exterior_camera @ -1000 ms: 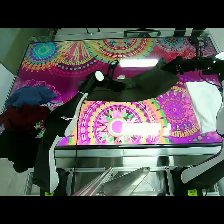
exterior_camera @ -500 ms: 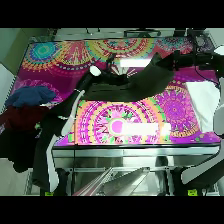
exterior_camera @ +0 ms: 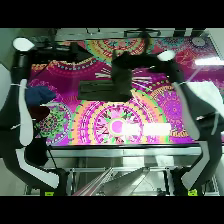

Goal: Fold the shirts.

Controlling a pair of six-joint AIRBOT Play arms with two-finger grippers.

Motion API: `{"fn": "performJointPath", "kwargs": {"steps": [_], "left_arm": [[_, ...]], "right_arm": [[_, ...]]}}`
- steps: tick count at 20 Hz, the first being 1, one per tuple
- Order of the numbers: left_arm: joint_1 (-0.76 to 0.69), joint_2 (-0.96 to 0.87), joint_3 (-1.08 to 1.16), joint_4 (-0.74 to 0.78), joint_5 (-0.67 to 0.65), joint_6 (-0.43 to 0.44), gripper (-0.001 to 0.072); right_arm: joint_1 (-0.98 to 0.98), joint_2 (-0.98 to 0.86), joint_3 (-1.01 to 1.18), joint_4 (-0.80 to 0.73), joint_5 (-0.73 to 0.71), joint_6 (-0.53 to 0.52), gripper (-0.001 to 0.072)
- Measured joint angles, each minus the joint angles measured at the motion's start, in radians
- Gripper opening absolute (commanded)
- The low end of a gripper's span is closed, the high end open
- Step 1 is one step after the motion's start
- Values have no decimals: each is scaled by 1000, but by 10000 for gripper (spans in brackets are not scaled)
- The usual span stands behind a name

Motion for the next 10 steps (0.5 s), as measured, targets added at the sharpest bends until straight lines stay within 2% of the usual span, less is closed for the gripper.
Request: {"fn": "performJointPath", "kwargs": {"steps": [1,2,4,7,8,9,10], "left_arm": [[26,12,-1,-1,-31,0,16],[44,19,-2,-3,-57,4,16],[69,27,-3,-6,-108,16,16],[85,32,-3,-10,-151,37,16],[88,33,-3,-10,-159,40,16],[90,34,-3,-10,-164,46,15],[91,35,-3,-11,-166,47,15]], "right_arm": [[86,-40,0,10,-121,-14,587],[163,-79,0,21,-233,-23,708],[303,-150,-1,35,-433,-51,707],[417,-193,0,42,-585,-169,696],[427,-193,0,42,-592,-204,641],[426,-187,0,42,-584,-235,468],[415,-175,0,38,-557,-256,388]]}}
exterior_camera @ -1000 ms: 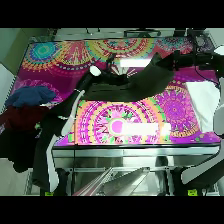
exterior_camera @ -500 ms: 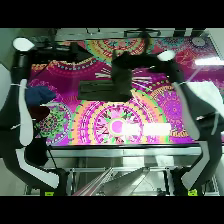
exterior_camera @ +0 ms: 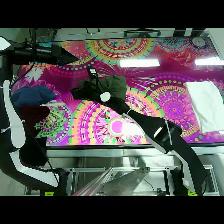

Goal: Fold the shirts.

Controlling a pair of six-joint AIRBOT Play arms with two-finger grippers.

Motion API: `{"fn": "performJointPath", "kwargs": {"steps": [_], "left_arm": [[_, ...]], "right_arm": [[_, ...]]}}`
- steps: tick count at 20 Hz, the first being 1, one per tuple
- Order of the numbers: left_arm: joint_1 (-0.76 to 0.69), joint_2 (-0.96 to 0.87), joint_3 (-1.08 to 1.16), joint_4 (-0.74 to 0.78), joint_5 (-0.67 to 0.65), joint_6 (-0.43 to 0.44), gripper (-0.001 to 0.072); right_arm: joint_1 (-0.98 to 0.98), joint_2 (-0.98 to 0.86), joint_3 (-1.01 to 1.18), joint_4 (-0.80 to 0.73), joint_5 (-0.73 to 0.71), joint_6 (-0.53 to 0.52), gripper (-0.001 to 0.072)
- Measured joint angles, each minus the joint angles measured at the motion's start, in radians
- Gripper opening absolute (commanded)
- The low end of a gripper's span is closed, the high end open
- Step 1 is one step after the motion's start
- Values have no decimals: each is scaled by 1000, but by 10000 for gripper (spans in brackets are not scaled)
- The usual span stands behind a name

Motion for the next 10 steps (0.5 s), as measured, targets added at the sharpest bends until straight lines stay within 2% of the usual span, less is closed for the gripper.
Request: {"fn": "performJointPath", "kwargs": {"steps": [2,3,4,6,7,8,10], "left_arm": [[1,0,0,0,-6,3,15],[2,0,0,0,-13,5,15],[2,0,0,0,-20,6,15],[2,0,0,0,-32,6,15],[2,0,0,0,-37,7,15],[2,0,0,0,-42,6,15],[2,0,0,0,-46,6,15]], "right_arm": [[-53,40,0,-43,101,-20,387],[-87,62,0,-74,166,-13,352],[-130,90,0,-113,245,16,356],[-224,148,0,-203,395,98,390],[-274,174,0,-257,465,150,506],[-329,198,0,-318,535,208,534],[-428,227,0,-415,649,315,534]]}}
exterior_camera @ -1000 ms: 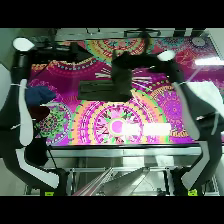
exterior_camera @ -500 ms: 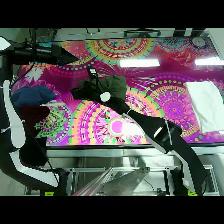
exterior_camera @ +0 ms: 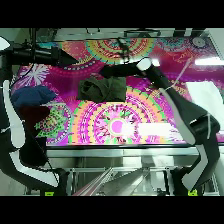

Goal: Fold the shirts.

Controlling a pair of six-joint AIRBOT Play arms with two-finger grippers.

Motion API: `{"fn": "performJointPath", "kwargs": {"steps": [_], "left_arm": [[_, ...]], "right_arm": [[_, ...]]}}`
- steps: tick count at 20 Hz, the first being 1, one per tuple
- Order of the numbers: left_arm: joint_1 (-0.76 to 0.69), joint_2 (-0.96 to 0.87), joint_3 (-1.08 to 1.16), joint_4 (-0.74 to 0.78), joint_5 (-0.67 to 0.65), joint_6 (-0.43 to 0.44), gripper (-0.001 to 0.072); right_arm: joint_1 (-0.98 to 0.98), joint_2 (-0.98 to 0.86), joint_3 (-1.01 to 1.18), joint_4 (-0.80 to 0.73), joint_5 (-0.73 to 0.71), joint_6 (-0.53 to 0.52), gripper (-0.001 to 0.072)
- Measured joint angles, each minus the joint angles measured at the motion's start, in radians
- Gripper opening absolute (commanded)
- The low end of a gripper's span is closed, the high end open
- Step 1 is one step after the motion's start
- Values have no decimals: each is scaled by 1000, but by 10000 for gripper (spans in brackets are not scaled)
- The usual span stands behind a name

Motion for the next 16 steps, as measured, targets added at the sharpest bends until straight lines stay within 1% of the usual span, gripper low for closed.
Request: {"fn": "performJointPath", "kwargs": {"steps": [3,6,10,16], "left_arm": [[0,0,0,0,-3,-4,15],[0,0,0,-1,-5,-7,15],[0,0,0,0,-8,-7,15],[0,0,0,0,-8,-7,15]], "right_arm": [[-124,-6,-2,-85,144,121,531],[-183,-56,-2,-122,210,182,531],[-203,-157,-2,-111,232,205,530],[-170,-282,-2,23,216,173,520]]}}
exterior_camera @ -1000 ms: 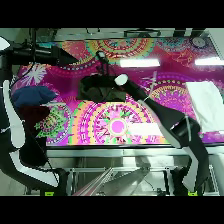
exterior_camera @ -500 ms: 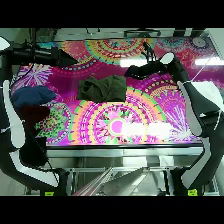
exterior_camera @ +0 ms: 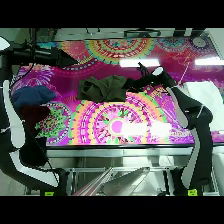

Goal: Fold the shirts.

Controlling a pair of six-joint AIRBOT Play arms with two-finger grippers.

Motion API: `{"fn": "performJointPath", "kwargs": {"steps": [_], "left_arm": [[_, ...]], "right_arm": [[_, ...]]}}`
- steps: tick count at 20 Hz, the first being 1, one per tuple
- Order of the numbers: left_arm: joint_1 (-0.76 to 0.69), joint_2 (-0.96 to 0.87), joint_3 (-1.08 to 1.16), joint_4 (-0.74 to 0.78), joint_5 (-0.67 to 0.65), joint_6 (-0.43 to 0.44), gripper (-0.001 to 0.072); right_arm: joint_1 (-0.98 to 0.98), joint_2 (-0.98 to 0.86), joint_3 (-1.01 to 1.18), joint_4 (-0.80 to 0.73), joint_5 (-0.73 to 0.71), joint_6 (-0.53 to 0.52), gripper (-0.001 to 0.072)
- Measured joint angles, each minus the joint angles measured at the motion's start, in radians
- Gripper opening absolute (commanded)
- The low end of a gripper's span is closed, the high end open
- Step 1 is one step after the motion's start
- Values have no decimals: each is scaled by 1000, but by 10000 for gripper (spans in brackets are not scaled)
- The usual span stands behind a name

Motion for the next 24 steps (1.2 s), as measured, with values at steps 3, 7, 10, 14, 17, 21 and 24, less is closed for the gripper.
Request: {"fn": "performJointPath", "kwargs": {"steps": [3,7,10,14,17,21,24], "left_arm": [[0,0,0,0,0,3,16],[0,0,0,0,0,8,15],[0,0,0,0,-4,9,15],[0,0,0,0,-19,11,15],[-3,0,0,0,-25,11,15],[-19,0,0,0,-27,11,15],[-42,0,0,0,-21,11,15]], "right_arm": [[28,-33,2,62,-26,-19,294],[50,-50,0,156,-70,-95,15],[52,-3,0,248,-87,-154,13],[-8,179,1,171,-93,-89,13],[-135,377,1,1,-60,57,13],[-368,573,2,-201,-24,182,13],[-561,619,1,-274,-19,240,13]]}}
